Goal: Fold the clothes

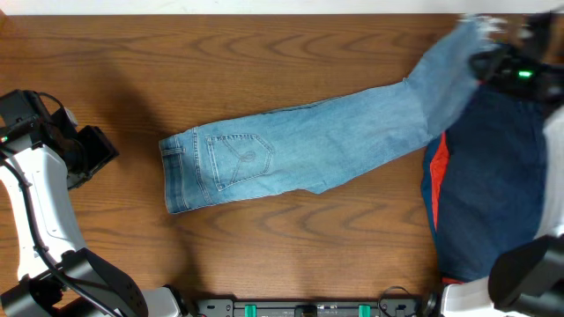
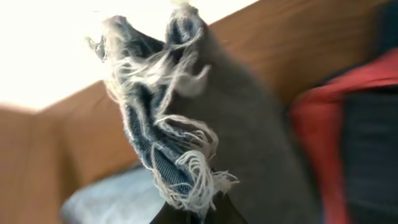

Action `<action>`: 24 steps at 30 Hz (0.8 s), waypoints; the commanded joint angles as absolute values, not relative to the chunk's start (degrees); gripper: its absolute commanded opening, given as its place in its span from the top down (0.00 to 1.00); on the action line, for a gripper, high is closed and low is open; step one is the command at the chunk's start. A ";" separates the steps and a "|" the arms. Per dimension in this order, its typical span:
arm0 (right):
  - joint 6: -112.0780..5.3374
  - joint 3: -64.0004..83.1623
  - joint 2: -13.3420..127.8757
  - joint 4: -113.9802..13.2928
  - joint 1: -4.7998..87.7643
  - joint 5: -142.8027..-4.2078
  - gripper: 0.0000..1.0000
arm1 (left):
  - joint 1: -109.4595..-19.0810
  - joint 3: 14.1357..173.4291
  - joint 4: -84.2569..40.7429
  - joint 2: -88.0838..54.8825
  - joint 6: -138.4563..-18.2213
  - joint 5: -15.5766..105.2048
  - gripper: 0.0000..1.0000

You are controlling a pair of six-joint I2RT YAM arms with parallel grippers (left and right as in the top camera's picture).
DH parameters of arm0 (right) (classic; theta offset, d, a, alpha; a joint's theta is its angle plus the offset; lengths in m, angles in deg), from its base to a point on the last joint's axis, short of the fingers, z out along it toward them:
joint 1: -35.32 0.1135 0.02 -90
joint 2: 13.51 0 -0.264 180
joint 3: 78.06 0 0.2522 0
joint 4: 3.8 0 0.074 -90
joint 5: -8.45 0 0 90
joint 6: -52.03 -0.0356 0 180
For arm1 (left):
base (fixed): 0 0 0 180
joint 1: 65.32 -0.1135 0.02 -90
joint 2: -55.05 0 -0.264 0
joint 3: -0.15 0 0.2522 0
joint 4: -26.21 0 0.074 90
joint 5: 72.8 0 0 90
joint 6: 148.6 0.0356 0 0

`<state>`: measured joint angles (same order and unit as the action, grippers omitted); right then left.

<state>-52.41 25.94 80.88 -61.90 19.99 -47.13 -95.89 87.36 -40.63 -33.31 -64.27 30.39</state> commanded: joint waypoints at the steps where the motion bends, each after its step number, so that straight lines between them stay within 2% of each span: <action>1: -53.72 27.12 79.57 -62.29 31.22 -44.36 0.99 | -95.76 87.86 -40.89 -33.68 -63.33 30.96 0.41; 3: -55.25 27.12 80.10 -60.30 40.51 -47.99 0.99 | -95.78 87.88 -40.85 -33.68 -63.31 30.91 0.41; 12: -61.54 27.12 85.50 -44.56 66.67 -60.88 0.97 | -97.70 92.01 -41.94 -31.98 -65.65 30.72 0.41; 19: -67.29 27.14 95.61 -32.43 77.86 -60.99 0.97 | -98.51 96.95 -45.35 -29.88 -66.18 30.72 0.40; 24: -69.26 27.14 100.45 -31.82 81.93 -59.86 0.97 | -98.53 97.00 -45.42 -28.90 -66.13 30.67 0.40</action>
